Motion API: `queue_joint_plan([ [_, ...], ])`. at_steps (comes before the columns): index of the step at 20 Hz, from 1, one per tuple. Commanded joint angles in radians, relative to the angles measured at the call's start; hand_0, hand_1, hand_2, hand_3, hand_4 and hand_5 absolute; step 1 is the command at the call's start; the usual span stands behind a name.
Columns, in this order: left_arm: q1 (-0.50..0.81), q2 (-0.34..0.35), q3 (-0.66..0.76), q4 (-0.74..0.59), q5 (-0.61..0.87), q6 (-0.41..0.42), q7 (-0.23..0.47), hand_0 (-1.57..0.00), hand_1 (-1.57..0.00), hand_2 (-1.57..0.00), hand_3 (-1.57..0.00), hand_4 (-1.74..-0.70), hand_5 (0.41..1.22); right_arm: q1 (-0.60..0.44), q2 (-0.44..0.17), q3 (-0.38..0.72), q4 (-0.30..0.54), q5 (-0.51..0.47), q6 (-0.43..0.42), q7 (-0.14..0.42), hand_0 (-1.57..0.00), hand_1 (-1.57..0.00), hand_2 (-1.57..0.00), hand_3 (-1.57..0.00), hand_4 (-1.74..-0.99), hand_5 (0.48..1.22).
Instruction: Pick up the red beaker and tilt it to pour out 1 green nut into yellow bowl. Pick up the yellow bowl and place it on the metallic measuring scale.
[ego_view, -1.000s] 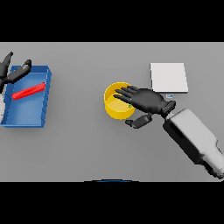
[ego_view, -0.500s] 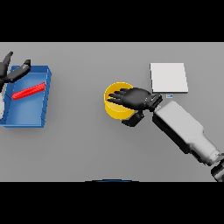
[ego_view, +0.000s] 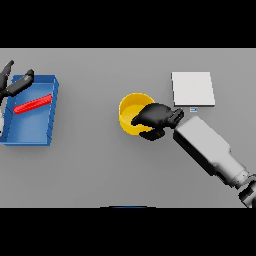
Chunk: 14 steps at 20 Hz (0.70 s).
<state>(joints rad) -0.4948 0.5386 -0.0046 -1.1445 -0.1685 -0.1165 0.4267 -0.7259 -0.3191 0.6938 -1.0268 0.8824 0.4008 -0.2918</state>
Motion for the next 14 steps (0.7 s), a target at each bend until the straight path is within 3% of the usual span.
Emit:
queue_joint_plan([
  [1, -0.005, -0.003, 0.000, -0.004, 0.005, -0.003, 0.004, 0.00, 0.00, 0.00, 0.00, -0.79, 0.710, 0.005, -0.008, -0.003, -0.018, -0.005, 0.006, 0.005, -0.86, -0.83, -0.79, -0.68, -1.492, 1.052],
  [3, 0.001, -0.001, 0.000, -0.014, 0.007, -0.006, 0.005, 0.00, 0.00, 0.00, 0.00, -0.79, 0.707, 0.000, -0.010, 0.003, -0.013, -0.002, 0.009, 0.008, -1.11, -1.09, -1.07, -0.88, -1.578, 1.113],
  [6, -0.005, 0.003, -0.002, -0.009, 0.000, -0.003, 0.006, 0.00, 0.00, 0.00, 0.00, -0.78, 0.711, -0.002, -0.012, 0.001, -0.029, -0.023, 0.052, 0.035, -1.34, -1.33, -1.25, -1.07, -1.658, 1.166],
  [12, -0.010, -0.004, -0.007, -0.005, -0.004, 0.000, 0.002, 0.00, 0.00, 0.00, 0.00, -0.78, 0.703, -0.010, -0.050, -0.008, -0.077, -0.054, 0.083, 0.026, -1.51, -1.51, -1.39, -1.20, -1.719, 1.207],
  [14, -0.021, 0.003, -0.008, 0.006, -0.012, -0.001, 0.005, 0.00, 0.00, 0.00, 0.00, -0.77, 0.706, -0.019, -0.060, -0.023, -0.107, -0.067, 0.105, 0.055, -1.53, -1.53, -1.44, -1.17, -1.727, 1.212],
])
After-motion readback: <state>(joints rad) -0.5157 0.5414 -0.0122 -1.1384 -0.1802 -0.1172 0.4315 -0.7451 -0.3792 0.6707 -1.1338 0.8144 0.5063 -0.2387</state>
